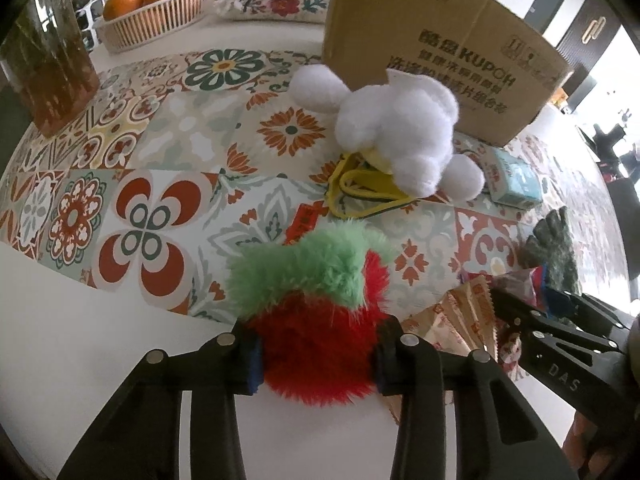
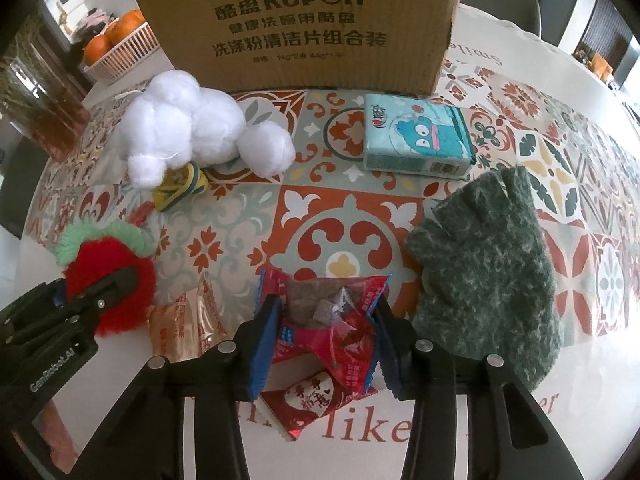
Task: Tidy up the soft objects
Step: 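Carry the red packet and red pompom with both grippers over the cardboard box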
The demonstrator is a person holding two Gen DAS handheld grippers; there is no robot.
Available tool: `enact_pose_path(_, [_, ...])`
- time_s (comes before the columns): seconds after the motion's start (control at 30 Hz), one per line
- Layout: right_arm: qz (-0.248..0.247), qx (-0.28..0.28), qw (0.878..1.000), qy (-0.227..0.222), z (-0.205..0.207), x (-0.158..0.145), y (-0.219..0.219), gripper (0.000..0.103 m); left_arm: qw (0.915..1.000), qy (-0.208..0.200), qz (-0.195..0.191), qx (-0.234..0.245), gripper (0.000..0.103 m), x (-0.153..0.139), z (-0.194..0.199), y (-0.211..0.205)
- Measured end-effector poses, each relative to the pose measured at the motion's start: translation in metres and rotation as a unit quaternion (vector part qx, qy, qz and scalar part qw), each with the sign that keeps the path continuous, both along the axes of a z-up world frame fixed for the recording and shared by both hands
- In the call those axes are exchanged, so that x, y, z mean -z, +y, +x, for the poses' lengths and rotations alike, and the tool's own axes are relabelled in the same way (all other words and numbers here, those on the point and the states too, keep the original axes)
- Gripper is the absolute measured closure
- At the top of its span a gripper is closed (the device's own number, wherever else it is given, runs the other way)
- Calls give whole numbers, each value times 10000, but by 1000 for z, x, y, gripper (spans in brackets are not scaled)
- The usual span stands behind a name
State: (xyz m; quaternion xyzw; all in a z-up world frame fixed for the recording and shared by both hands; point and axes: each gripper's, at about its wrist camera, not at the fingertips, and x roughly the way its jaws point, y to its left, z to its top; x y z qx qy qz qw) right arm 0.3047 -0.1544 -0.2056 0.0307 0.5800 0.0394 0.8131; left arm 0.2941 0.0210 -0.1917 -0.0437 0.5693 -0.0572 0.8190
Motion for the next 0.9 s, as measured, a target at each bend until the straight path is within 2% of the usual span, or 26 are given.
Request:
enact_pose_path(0.27, [64, 111, 9997, -220, -15, -18, -8, 58, 9996, -211, -9, 187, 65, -17, -13, -7])
enact_pose_path(0.67, [155, 140, 9963, -832, -32, -70, -13, 58, 9970, -597, -221, 441, 65, -52, -29, -10])
enact_pose_path(0.9, [252, 186, 9925, -1178, -39, -97, -12, 58, 9930, -982, -206, 621, 64, -79, -31, -14])
